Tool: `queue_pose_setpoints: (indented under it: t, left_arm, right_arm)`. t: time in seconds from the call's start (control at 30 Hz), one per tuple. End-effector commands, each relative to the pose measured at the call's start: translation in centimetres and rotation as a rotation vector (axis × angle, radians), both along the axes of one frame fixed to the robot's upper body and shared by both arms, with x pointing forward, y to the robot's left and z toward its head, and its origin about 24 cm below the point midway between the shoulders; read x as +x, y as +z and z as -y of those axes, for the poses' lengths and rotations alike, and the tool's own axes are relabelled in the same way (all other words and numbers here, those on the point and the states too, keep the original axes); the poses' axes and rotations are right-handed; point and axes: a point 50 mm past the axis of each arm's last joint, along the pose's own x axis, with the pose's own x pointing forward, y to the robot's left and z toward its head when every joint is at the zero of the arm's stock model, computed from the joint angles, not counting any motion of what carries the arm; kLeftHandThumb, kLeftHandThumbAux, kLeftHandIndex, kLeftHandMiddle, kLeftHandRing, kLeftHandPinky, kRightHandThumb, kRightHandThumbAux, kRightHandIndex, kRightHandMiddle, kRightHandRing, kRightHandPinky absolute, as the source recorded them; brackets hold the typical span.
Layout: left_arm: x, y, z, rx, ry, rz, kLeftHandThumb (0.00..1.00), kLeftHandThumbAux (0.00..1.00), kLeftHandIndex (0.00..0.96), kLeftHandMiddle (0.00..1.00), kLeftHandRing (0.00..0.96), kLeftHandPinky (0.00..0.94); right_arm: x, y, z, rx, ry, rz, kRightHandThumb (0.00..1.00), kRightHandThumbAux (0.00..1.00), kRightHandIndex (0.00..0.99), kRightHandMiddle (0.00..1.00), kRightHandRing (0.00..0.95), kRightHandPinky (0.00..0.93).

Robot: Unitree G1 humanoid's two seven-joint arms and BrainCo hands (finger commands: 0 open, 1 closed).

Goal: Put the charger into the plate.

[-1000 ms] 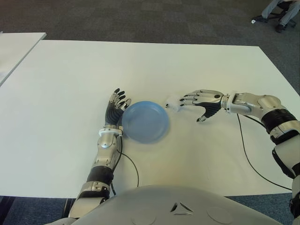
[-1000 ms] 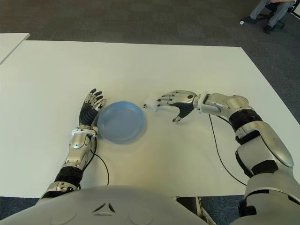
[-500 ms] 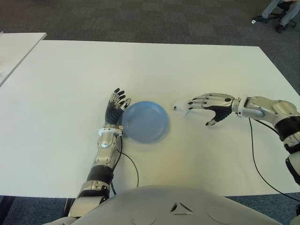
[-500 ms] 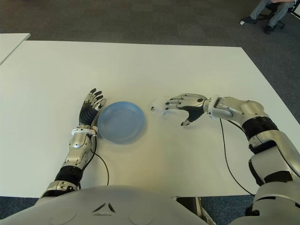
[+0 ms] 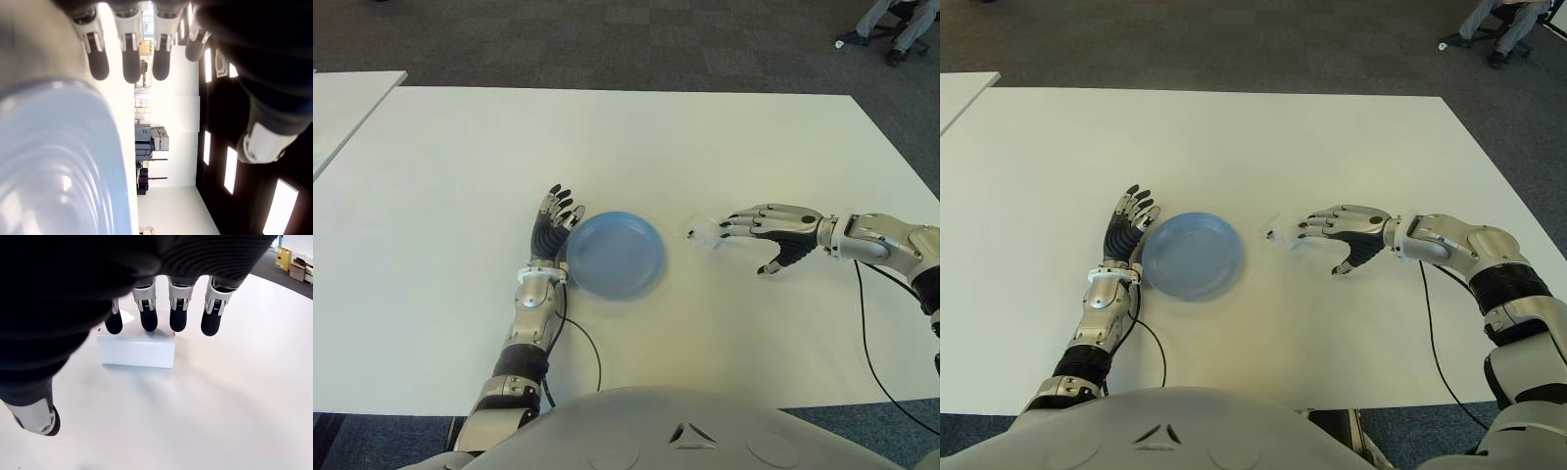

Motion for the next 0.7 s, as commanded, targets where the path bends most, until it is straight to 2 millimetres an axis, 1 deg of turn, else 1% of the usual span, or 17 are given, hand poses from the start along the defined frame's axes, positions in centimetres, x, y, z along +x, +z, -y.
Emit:
queue_pose_setpoints:
  t: [0.03,0.1,0.13,0.2,0.23,0.27,0.37,0.47,0.5,0.53,0.6,0.7]
  left_arm:
    - [-1.4,-2.1,-0.4,-0.011,0.009,-0.120,0.000,0.573,0.093,0.162,0.171,0.193]
    - [-1.4,-2.1,-0.4,-0.010,0.007,-0.119,0.000,0.573,0.093,0.162,0.171,0.193]
    - [-1.4,-2.1,-0.5,-0.010,0.006,-0.119,0.000,0.573,0.093,0.162,0.171,0.193]
    - [-1.4,-2.1,-0.5,-0.008,0.005,-0.119,0.000,0.574,0.094,0.161,0.171,0.194]
    - [-1.4,-2.1,-0.5,-0.006,0.005,-0.119,0.000,0.574,0.094,0.161,0.171,0.193]
    - [-1.4,-2.2,-0.5,-0.005,0.005,-0.120,0.000,0.575,0.093,0.159,0.169,0.190]
    - [-1.4,-2.2,-0.5,-0.002,0.008,-0.123,0.000,0.577,0.091,0.157,0.168,0.187]
    - [-1.4,-2.2,-0.5,-0.001,0.009,-0.125,0.000,0.579,0.090,0.155,0.167,0.185]
    - [-1.4,-2.3,-0.5,-0.001,0.010,-0.126,0.000,0.579,0.090,0.155,0.167,0.185]
    - [-1.4,-2.3,-0.5,-0.001,0.010,-0.127,0.000,0.579,0.091,0.155,0.168,0.186]
    - [-1.3,-2.3,-0.5,0.001,0.012,-0.128,0.000,0.581,0.093,0.157,0.169,0.186]
    - [-1.3,-2.3,-0.5,0.001,0.011,-0.128,0.000,0.584,0.095,0.157,0.170,0.187]
  right_arm:
    - [-0.8,-0.6,0.0,-0.008,0.014,-0.035,0.000,0.557,0.000,0.010,0.048,0.000]
    - [-0.7,-0.2,-0.2,0.012,0.020,-0.020,0.000,0.553,0.000,0.014,0.059,0.000]
    - [-0.3,0.4,-0.6,0.039,0.027,-0.002,0.000,0.550,0.000,0.016,0.064,0.000]
    - [0.1,1.0,-1.3,0.090,0.031,0.031,0.016,0.537,0.000,0.038,0.093,0.027]
    - [0.3,1.2,-1.5,0.143,0.016,0.064,0.026,0.530,0.000,0.051,0.108,0.045]
    - [0.4,1.3,-1.6,0.177,0.003,0.085,0.054,0.517,0.000,0.077,0.131,0.084]
    - [0.5,1.4,-1.8,0.348,-0.088,0.181,0.113,0.495,0.000,0.116,0.165,0.150]
    - [0.6,1.3,-1.8,0.461,-0.167,0.250,0.197,0.483,0.000,0.114,0.159,0.152]
    - [0.7,1.2,-2.0,0.507,-0.196,0.278,0.210,0.481,0.000,0.113,0.157,0.151]
    - [0.7,1.1,-2.0,0.539,-0.218,0.299,0.264,0.470,0.000,0.099,0.142,0.136]
    - [0.7,0.8,-2.4,0.643,-0.278,0.348,0.339,0.451,0.000,0.070,0.114,0.110]
    - [0.6,0.4,-3.1,0.758,-0.345,0.388,0.395,0.428,0.000,0.037,0.087,0.093]
